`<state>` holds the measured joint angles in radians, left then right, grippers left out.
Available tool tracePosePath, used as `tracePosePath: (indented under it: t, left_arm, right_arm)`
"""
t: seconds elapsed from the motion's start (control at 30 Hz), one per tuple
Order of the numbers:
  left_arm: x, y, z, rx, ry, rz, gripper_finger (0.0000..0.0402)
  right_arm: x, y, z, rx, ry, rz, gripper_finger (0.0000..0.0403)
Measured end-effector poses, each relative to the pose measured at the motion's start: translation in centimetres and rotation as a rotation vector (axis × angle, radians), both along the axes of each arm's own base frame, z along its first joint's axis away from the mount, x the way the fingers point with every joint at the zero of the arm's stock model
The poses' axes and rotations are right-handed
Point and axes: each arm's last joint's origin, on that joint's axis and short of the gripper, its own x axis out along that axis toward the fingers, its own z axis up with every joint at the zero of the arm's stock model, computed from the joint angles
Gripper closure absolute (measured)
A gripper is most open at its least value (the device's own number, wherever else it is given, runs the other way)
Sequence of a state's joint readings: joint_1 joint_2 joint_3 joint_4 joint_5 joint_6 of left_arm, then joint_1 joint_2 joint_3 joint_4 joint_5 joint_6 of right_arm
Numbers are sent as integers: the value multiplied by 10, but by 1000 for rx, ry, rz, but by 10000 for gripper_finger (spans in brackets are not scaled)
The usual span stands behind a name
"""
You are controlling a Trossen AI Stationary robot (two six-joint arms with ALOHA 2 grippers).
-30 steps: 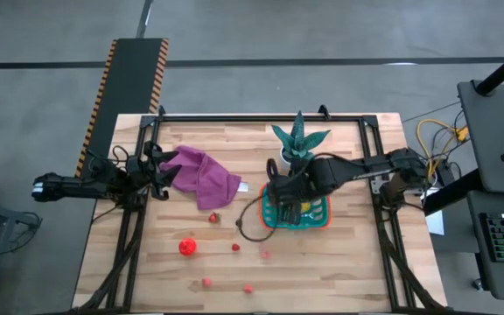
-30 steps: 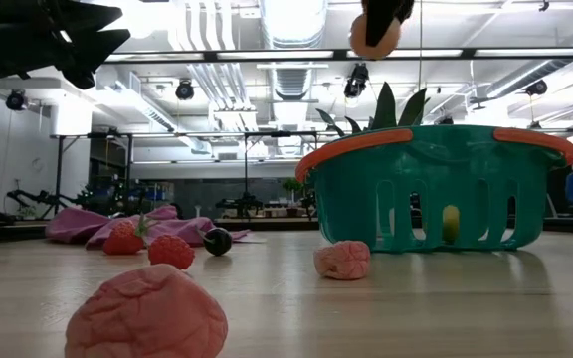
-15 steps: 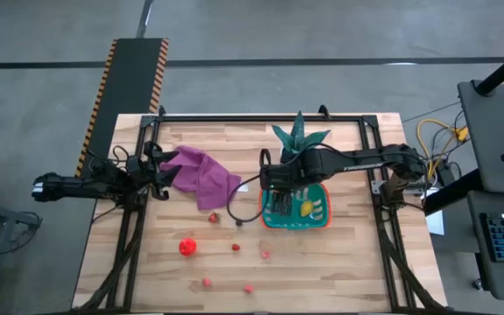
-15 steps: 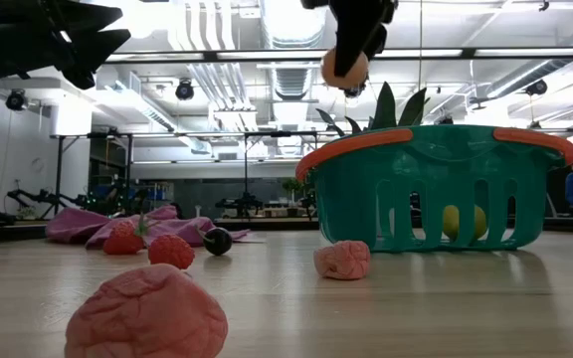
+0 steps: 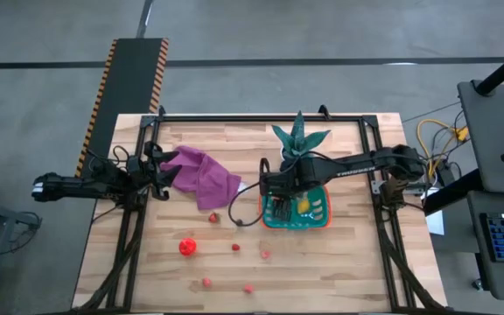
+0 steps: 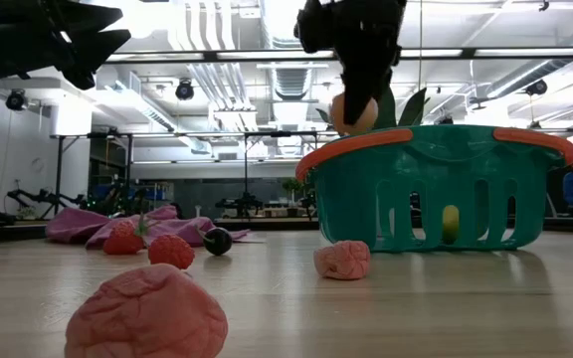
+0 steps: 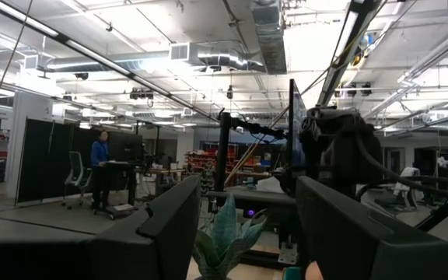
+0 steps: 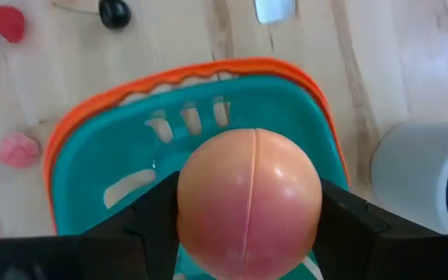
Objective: Pick and placing Produce into tupperware
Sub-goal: Put the peach into the green basket
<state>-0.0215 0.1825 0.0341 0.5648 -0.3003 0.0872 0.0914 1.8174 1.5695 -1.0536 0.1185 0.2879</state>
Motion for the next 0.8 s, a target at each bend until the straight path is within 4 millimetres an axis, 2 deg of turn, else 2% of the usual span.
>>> tracePosePath:
  t: [0.33, 0.8]
  left_arm:
    - [0, 0, 0, 0, 0, 0, 203]
    - [0, 0, 0, 0, 0, 0, 203]
  right_arm:
    - [-5, 0, -31, 10, 28, -24, 184]
    - [-5, -5, -60, 14, -34, -36, 187]
